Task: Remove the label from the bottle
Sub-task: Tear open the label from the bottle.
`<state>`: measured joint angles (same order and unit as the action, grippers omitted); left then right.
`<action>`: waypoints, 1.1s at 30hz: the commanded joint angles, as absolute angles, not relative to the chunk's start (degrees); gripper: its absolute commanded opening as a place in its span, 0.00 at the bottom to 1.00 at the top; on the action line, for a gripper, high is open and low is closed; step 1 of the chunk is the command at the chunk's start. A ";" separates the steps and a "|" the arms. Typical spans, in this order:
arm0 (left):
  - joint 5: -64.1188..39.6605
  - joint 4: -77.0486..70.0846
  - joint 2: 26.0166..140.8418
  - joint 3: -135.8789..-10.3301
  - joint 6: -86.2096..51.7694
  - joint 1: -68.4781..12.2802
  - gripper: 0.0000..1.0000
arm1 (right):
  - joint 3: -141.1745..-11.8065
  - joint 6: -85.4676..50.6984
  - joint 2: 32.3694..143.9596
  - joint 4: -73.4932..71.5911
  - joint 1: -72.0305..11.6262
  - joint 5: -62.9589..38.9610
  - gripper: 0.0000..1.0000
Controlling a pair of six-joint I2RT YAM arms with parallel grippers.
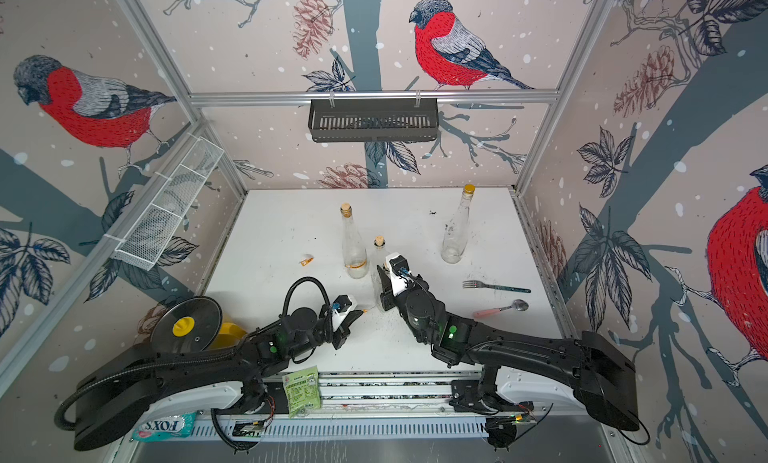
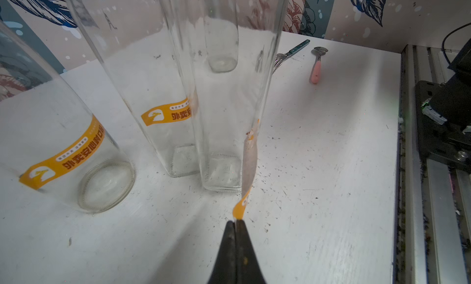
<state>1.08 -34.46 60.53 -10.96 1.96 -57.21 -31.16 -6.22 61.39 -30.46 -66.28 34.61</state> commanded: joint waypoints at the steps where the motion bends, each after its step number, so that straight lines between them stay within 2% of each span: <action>1: 0.35 -35.51 60.38 -11.19 2.89 -57.12 0.00 | -31.29 -6.32 61.41 -34.88 -66.47 37.67 0.00; 33: 0.05 -35.59 61.96 -12.21 3.69 -57.13 0.00 | -31.48 -6.16 62.29 -37.12 -68.18 45.70 0.00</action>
<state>1.04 -35.00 61.78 -11.75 3.03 -57.21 -31.27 -6.22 62.46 -33.08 -68.16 42.70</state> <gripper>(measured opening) 0.048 0.325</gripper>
